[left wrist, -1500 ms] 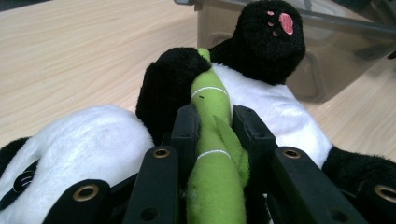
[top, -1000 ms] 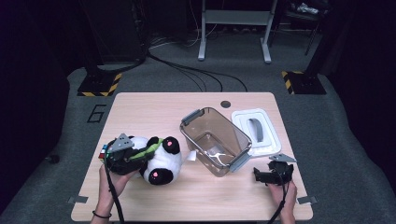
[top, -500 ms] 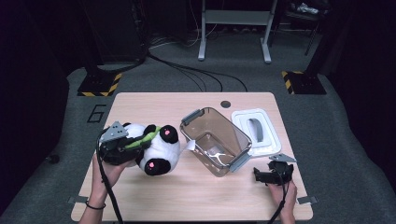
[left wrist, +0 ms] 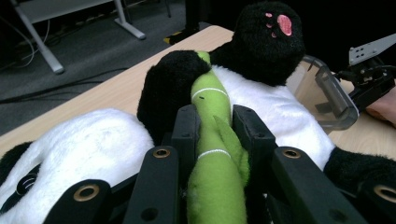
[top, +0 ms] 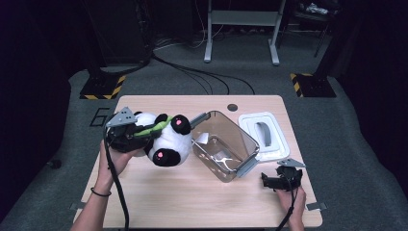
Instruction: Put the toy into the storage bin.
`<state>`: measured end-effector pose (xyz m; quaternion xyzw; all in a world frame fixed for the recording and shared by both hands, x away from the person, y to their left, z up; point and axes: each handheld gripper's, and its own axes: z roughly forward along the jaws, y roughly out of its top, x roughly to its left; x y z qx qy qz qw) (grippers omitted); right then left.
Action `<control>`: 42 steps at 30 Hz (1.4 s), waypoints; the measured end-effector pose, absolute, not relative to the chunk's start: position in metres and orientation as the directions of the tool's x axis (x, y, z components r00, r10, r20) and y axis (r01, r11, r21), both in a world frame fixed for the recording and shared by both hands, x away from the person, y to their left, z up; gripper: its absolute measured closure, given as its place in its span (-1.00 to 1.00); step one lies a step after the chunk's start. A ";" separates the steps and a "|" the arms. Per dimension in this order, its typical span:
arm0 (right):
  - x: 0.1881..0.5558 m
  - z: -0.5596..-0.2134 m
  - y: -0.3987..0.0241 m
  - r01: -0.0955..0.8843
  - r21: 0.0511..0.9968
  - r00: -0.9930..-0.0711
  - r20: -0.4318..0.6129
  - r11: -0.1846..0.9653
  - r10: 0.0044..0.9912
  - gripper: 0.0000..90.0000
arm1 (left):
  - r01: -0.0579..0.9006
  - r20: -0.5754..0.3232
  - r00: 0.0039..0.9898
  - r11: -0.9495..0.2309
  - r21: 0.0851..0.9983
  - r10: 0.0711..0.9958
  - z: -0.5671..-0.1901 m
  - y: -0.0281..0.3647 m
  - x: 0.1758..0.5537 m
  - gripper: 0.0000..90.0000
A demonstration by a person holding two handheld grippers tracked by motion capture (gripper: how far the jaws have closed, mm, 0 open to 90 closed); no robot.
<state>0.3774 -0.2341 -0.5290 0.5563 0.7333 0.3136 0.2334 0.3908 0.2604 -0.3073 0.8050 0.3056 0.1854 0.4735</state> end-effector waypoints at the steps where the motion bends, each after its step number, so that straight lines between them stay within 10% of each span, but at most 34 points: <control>1: 0.377 -0.529 -0.234 0.669 0.720 -0.272 0.007 0.184 0.962 -1.00 | 0.308 0.015 0.750 -0.369 0.877 0.661 -0.305 0.259 0.393 0.60; 42: 0.378 -0.529 -0.235 0.667 0.721 -0.277 0.005 0.189 0.961 -0.99 | 0.147 0.097 0.903 -0.513 0.846 0.418 -0.290 0.126 0.466 0.60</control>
